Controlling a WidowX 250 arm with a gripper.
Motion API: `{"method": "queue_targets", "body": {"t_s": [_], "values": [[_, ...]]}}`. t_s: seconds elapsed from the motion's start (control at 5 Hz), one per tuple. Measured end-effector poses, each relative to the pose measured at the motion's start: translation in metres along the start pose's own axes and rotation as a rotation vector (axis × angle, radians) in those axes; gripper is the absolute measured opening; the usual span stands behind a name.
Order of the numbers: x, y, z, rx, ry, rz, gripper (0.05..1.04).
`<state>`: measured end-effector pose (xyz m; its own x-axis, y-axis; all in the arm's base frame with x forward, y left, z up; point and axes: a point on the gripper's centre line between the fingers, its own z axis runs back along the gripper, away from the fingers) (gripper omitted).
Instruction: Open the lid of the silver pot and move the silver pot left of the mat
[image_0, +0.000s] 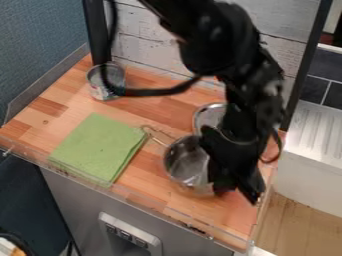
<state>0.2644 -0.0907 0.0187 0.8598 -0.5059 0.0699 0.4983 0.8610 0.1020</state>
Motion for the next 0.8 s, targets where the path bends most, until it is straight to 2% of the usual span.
{"method": "queue_targets", "body": {"t_s": [0.2,0.4,0.8], "values": [[0.002,0.021,0.018,0.0,-0.057,-0.018,0.078],[-0.003,0.044,0.027,0.038,-0.076,-0.003,0.078],[-0.038,0.092,0.014,0.122,-0.01,0.137,0.078]]}}
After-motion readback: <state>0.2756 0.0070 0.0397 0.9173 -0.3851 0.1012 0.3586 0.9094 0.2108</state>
